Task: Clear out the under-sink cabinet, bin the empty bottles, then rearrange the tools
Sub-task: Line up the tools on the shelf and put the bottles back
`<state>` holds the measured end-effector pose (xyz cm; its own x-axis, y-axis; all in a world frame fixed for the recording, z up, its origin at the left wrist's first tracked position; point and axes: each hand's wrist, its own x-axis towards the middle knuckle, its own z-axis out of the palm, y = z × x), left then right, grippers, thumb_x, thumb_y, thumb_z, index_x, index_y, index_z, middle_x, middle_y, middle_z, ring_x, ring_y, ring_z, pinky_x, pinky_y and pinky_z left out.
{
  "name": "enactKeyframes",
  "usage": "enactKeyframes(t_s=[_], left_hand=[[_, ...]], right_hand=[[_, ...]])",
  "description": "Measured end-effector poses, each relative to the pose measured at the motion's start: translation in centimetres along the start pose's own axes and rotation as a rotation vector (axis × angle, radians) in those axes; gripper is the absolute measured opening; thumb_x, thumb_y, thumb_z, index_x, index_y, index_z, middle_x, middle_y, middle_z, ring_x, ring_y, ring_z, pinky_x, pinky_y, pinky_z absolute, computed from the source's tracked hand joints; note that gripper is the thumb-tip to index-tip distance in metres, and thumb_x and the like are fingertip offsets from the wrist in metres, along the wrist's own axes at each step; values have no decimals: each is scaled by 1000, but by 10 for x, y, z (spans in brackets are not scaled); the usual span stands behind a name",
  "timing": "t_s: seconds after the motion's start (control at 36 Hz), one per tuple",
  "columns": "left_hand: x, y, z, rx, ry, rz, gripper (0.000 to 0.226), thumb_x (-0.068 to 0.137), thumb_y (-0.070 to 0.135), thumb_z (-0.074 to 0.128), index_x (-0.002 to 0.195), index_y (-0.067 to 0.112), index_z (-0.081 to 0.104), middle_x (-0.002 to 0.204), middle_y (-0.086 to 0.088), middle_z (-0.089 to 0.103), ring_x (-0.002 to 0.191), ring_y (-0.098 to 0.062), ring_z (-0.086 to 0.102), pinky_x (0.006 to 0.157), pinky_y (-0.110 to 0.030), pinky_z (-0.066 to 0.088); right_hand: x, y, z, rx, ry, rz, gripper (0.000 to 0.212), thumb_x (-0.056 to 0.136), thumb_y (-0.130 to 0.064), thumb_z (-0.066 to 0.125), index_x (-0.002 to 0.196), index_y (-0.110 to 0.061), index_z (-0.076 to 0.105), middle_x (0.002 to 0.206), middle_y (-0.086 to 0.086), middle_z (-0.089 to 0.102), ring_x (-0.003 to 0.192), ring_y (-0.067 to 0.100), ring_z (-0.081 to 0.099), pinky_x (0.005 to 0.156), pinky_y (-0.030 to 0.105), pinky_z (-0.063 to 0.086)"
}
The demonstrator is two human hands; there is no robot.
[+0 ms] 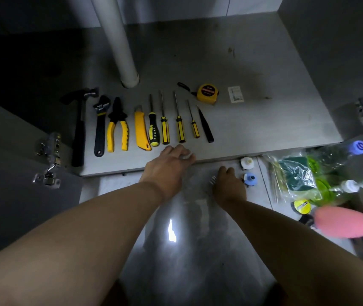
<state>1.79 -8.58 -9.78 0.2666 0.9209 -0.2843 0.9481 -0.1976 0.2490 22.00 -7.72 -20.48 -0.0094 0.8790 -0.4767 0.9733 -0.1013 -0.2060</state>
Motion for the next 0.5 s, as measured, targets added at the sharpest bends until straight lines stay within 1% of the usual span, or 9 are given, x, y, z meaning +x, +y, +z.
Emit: enactKeyframes(t_s=[0.06,0.11,0.17,0.25,0.28,0.33,0.39,0.44,0.5], left_hand=[[1,0,-1,-5,-14,0,83,86,3,61,156,35,30,153,11,27,140,-16,25,93,-38,55],[0,-1,-3,-17,-23,3,84,86,2,60,157,35,30,154,11,26,141,-16,24,94,-39,54],[-1,-1,-4,-29,-20,13,84,86,2,59,157,34,30,155,10,26,142,-16,23,97,-39,53],[-3,-1,-5,-44,-12,27,82,86,2,59,158,32,30,156,7,27,143,-18,23,100,-39,51],[-4,-1,-6,-45,-6,34,82,87,3,59,157,31,31,156,7,27,144,-18,23,100,-39,51],[-4,-1,-8,-45,-2,38,82,86,5,62,157,31,31,156,6,28,144,-19,23,101,-40,50],[-4,-1,-10,-49,-8,30,81,87,10,66,157,32,31,157,5,27,146,-20,22,105,-43,47],[-4,0,-10,-55,-14,18,81,87,17,70,157,34,31,158,6,26,146,-19,21,108,-43,45],[-5,0,-10,-60,-10,21,82,88,17,69,157,33,30,158,6,26,147,-19,21,108,-43,45]], right_hand=[[-7,2,0,-18,-20,1,57,83,-25,75,130,-15,45,128,12,51,104,28,63,87,40,56],[-12,4,-4,-43,-64,-12,37,87,-32,69,119,-17,56,119,9,58,104,27,63,89,40,55],[-13,6,-13,-11,-119,-26,25,88,-30,68,109,-18,65,112,6,65,103,26,65,90,41,56],[-12,7,-39,49,-277,-142,19,88,-24,69,104,-12,72,106,8,69,97,24,67,87,36,58],[-12,7,-50,118,-344,-192,18,90,-21,70,102,-8,73,101,10,70,90,23,68,81,34,58],[-12,6,-78,360,-476,-224,14,91,-16,69,96,-4,74,85,11,69,71,17,65,62,29,53],[-11,3,-109,560,-522,-211,11,92,-20,70,91,-10,73,72,3,68,59,10,60,51,22,46],[-5,-3,-135,721,-475,-202,11,93,-21,69,90,-11,73,65,-1,67,55,7,59,47,17,45],[7,-10,-156,874,-367,-170,10,93,-20,69,89,-11,72,65,3,66,54,8,59,49,18,47]])
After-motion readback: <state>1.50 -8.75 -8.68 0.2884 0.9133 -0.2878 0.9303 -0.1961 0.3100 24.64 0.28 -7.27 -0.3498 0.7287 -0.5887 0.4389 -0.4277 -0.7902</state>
